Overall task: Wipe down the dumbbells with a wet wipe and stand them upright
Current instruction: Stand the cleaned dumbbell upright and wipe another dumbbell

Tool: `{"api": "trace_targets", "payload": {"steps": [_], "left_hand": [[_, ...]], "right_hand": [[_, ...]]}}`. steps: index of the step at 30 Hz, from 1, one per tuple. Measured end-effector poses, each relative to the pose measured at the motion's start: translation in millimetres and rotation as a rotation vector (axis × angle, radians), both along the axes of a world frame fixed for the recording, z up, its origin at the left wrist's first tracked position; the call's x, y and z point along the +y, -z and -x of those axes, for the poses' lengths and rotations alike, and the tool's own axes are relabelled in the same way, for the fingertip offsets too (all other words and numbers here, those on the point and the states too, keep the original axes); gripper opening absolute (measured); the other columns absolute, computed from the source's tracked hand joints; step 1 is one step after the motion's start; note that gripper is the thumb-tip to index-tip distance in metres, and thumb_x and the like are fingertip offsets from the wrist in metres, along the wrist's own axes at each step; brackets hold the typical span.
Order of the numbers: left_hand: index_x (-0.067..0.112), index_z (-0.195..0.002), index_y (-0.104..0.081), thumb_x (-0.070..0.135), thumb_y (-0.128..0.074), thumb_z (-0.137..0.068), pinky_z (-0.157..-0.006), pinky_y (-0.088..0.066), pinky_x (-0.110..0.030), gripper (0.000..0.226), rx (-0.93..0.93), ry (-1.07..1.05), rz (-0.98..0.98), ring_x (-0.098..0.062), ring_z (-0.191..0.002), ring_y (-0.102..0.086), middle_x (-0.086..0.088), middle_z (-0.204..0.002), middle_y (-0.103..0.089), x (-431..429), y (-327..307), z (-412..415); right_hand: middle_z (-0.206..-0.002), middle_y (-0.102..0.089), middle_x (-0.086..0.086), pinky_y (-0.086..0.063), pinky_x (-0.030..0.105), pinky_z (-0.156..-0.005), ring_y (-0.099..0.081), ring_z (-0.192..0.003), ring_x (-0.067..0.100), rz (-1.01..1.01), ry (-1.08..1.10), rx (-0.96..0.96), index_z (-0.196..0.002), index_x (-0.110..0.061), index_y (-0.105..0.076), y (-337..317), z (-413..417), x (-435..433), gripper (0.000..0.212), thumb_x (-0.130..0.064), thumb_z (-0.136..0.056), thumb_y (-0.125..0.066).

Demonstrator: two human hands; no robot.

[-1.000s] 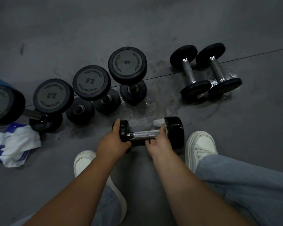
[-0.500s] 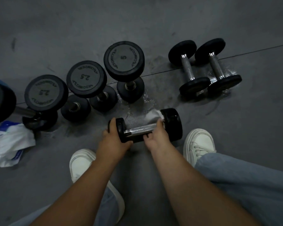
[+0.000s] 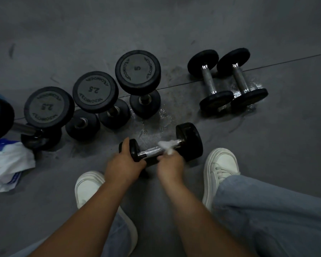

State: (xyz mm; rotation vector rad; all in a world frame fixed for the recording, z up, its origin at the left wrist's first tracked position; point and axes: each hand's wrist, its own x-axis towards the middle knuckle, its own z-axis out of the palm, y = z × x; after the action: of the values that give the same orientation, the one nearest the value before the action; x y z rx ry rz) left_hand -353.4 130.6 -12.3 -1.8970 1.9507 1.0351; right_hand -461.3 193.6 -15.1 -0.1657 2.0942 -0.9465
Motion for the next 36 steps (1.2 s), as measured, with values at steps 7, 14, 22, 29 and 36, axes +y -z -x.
{"api": "trace_targets", "payload": {"steps": [7, 14, 22, 29, 36], "left_hand": [[0.036, -0.155, -0.009, 0.043, -0.069, -0.08, -0.094, -0.045, -0.036, 0.096, -0.007, 0.021, -0.014, -0.036, -0.117, -0.056, -0.019, -0.135, -0.05, 2, -7, 0], [0.032, -0.153, -0.012, 0.05, -0.071, -0.078, -0.09, -0.046, -0.038, 0.097, 0.047, 0.018, -0.019, -0.036, -0.114, -0.056, -0.019, -0.134, -0.047, -6, -5, 0], [0.019, -0.136, -0.027, 0.06, -0.065, -0.081, -0.076, -0.042, -0.036, 0.078, 0.037, 0.017, 0.1, -0.037, -0.105, -0.061, -0.016, -0.118, -0.06, -14, -1, 0], [0.028, -0.156, -0.006, 0.048, -0.075, -0.079, -0.096, -0.046, -0.041, 0.105, 0.197, -0.02, 0.076, -0.037, -0.121, -0.053, -0.015, -0.145, -0.032, 2, 2, -6], [0.034, -0.153, -0.008, 0.021, -0.082, -0.073, -0.097, -0.045, -0.036, 0.11, 0.22, 0.002, -0.016, -0.037, -0.119, -0.054, -0.012, -0.146, -0.024, -4, 0, -9]], "right_hand": [[-0.135, -0.041, 0.002, -0.046, 0.039, -0.084, -0.051, -0.116, 0.028, -0.219, -0.772, 0.585, -0.144, -0.037, -0.032, 2, 28, 1, 0.049, -0.023, -0.099, -0.041], [-0.142, -0.05, 0.011, -0.036, 0.048, -0.103, -0.045, -0.133, 0.028, -0.274, -1.096, 0.844, -0.136, -0.006, -0.052, 18, -5, 19, 0.064, -0.02, -0.078, -0.029], [-0.142, -0.05, 0.008, -0.031, 0.044, -0.108, -0.042, -0.135, 0.026, -0.2, -1.317, 0.911, -0.139, -0.011, -0.048, 18, 12, -6, 0.064, -0.019, -0.082, -0.022], [-0.134, -0.055, 0.007, -0.034, 0.043, -0.105, -0.046, -0.131, 0.024, -0.164, -1.251, 0.909, -0.131, -0.012, -0.054, 28, 19, -14, 0.054, -0.023, -0.084, -0.032], [-0.112, -0.054, 0.009, -0.049, 0.043, -0.076, -0.057, -0.095, 0.034, 0.024, -0.828, 0.61, -0.12, -0.022, -0.051, 5, 34, -29, 0.031, -0.019, -0.089, -0.045]]}}
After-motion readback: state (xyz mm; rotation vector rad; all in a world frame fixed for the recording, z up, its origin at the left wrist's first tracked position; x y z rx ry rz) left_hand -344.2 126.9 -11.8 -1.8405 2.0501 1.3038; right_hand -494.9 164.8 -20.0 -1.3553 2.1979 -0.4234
